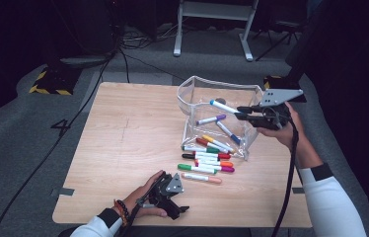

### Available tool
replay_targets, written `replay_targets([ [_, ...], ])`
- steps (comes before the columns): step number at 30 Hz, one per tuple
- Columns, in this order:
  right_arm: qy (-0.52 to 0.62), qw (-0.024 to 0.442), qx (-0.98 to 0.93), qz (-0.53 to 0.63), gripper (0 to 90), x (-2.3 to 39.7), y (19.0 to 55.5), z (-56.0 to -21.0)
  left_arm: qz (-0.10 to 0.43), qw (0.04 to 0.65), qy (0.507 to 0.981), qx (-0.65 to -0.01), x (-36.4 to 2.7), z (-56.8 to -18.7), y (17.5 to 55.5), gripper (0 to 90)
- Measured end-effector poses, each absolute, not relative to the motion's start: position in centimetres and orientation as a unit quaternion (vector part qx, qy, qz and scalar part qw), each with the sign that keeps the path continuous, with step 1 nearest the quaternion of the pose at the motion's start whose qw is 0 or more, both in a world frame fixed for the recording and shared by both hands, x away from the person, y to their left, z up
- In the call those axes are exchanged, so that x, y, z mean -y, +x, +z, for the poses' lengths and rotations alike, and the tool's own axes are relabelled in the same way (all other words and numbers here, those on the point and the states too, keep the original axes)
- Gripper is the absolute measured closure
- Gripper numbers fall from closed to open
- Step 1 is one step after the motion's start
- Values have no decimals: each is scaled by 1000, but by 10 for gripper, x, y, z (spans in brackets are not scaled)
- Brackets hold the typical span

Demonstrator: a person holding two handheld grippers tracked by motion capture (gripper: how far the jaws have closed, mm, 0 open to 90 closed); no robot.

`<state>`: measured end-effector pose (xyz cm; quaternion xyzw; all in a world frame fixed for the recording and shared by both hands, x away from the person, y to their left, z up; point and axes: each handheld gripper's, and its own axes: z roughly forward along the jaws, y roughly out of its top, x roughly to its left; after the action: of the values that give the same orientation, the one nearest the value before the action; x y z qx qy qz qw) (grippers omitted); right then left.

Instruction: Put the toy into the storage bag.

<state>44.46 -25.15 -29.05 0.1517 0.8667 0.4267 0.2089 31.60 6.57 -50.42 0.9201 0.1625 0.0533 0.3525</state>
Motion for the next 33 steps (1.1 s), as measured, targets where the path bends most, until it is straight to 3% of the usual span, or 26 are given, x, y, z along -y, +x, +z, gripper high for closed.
replay_targets([
  [9,176,220,-877,389,746,239,483,-293,54,352,920,-163,-66,-504,316,45],
  [19,230,202,-895,323,745,228,518,-313,53,353,920,-163,-66,-504,316,45],
  [26,227,160,-926,256,745,222,520,-322,53,352,920,-161,-66,-504,316,45],
  [28,222,121,-936,246,744,220,519,-324,53,353,920,-161,-66,-504,316,45],
  [33,206,100,-949,216,743,213,514,-327,52,353,920,-160,-66,-504,316,45],
])
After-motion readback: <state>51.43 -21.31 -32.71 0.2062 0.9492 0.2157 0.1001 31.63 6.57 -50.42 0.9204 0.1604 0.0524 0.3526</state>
